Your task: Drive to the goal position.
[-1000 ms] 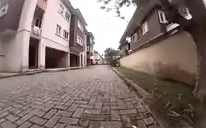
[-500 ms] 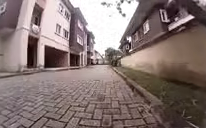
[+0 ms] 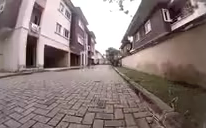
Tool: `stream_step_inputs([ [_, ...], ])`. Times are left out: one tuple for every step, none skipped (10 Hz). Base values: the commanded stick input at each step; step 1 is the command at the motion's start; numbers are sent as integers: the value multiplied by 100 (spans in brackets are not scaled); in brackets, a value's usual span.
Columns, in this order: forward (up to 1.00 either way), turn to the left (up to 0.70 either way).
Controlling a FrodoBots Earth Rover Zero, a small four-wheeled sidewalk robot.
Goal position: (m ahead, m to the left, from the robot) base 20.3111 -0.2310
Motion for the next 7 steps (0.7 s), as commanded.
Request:
stream_step_inputs([
  [50, 0],
  [50, 0],
  [50, 0],
  [50, 0],
  [50, 0],
  [50, 0],
  [50, 0],
])
